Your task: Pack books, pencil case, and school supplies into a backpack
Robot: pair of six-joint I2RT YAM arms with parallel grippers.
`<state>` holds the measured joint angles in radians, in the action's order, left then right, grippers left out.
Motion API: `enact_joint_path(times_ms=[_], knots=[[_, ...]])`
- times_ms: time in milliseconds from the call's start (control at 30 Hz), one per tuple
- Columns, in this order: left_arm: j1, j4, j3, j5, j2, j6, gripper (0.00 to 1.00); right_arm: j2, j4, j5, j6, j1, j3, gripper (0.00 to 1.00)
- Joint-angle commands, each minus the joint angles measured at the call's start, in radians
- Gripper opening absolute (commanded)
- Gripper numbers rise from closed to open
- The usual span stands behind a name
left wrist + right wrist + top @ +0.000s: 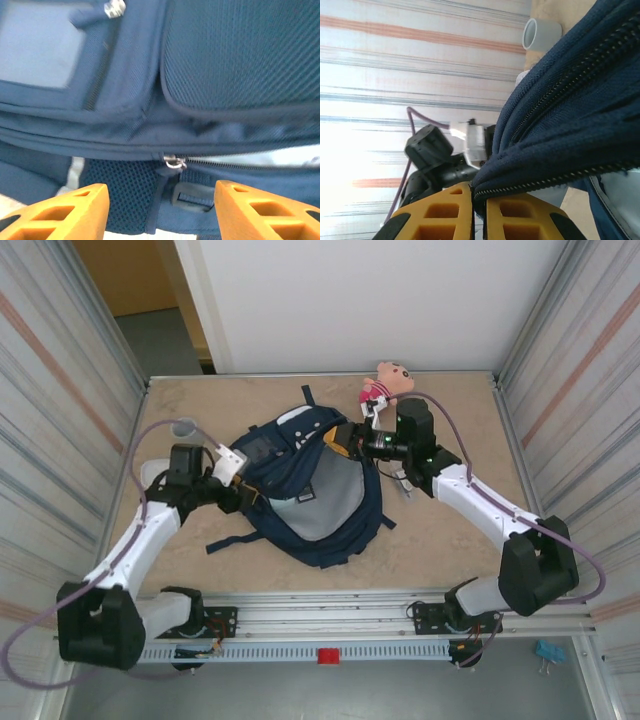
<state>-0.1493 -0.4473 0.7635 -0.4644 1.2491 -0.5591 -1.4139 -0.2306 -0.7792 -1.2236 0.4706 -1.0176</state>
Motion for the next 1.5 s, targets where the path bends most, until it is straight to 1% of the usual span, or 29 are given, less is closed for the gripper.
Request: enact_joint_path(times_ms=[0, 33, 100, 167, 233, 267, 433, 533, 700, 800, 833, 900, 933, 1033, 1133, 1167, 1200, 1233, 1267, 1300, 1400, 1467], knots=[[0.010, -0.047, 0.031, -0.053, 0.064, -0.217, 0.58, -0.001, -0.051, -0.025, -0.002, -0.008, -0.049, 0.12], [0.009, -0.025, 0.025, -0.066, 0.082, -0.229, 0.61, -0.003, -0.051, -0.024, -0.002, -0.008, -0.048, 0.12], [0.009, 0.006, 0.020, -0.083, 0.112, -0.254, 0.62, -0.003, -0.051, -0.022, -0.004, -0.008, -0.047, 0.12], [0.007, 0.041, 0.024, -0.055, 0.137, -0.244, 0.61, -0.005, -0.052, -0.022, -0.004, -0.009, -0.047, 0.12], [0.007, 0.068, 0.030, -0.049, 0.147, -0.248, 0.60, -0.004, -0.054, -0.022, -0.006, -0.008, -0.044, 0.12], [0.007, 0.088, 0.026, -0.041, 0.151, -0.248, 0.58, -0.005, -0.056, -0.023, -0.008, -0.008, -0.043, 0.12], [0.005, 0.161, 0.019, 0.012, 0.180, -0.258, 0.44, -0.003, -0.076, -0.032, -0.020, -0.009, -0.042, 0.12], [0.004, 0.176, 0.025, -0.032, 0.174, -0.265, 0.38, 0.001, -0.080, -0.029, -0.021, -0.009, -0.034, 0.12], [0.004, 0.219, 0.008, -0.086, 0.143, -0.232, 0.10, 0.014, -0.082, -0.011, -0.027, -0.018, 0.007, 0.13], [0.005, 0.206, 0.004, -0.121, 0.131, -0.226, 0.01, 0.027, -0.073, -0.003, -0.025, -0.026, 0.032, 0.16], [0.005, 0.191, 0.009, -0.134, 0.128, -0.226, 0.00, 0.032, -0.066, 0.005, -0.024, -0.029, 0.042, 0.19], [0.004, 0.155, 0.023, -0.148, 0.127, -0.224, 0.00, 0.049, -0.048, 0.023, -0.019, -0.032, 0.072, 0.25], [0.004, 0.144, 0.025, -0.154, 0.126, -0.221, 0.00, 0.059, -0.035, 0.032, -0.014, -0.031, 0.088, 0.27], [0.004, 0.139, 0.017, -0.148, 0.127, -0.215, 0.00, 0.091, -0.032, 0.055, -0.023, -0.030, 0.152, 0.28], [0.002, 0.122, 0.017, -0.130, 0.144, -0.233, 0.00, 0.118, -0.041, 0.064, -0.034, -0.030, 0.201, 0.33], [-0.004, 0.111, 0.024, -0.123, 0.153, -0.238, 0.02, 0.126, -0.040, 0.068, -0.035, -0.030, 0.207, 0.32], [-0.010, 0.100, 0.031, -0.113, 0.160, -0.243, 0.09, 0.129, -0.042, 0.070, -0.038, -0.029, 0.209, 0.30], [-0.015, 0.098, 0.035, -0.098, 0.165, -0.246, 0.20, 0.132, -0.046, 0.070, -0.041, -0.031, 0.206, 0.27], [-0.016, 0.092, 0.041, -0.092, 0.169, -0.245, 0.29, 0.134, -0.054, 0.070, -0.042, -0.032, 0.195, 0.24], [-0.015, 0.085, 0.044, -0.087, 0.172, -0.248, 0.34, 0.135, -0.058, 0.069, -0.043, -0.033, 0.183, 0.23], [-0.015, 0.062, 0.053, -0.079, 0.176, -0.271, 0.43, 0.126, -0.057, 0.060, -0.037, -0.031, 0.131, 0.22], [-0.016, 0.027, 0.062, -0.075, 0.187, -0.301, 0.47, 0.114, -0.056, 0.050, -0.037, -0.032, 0.104, 0.22]])
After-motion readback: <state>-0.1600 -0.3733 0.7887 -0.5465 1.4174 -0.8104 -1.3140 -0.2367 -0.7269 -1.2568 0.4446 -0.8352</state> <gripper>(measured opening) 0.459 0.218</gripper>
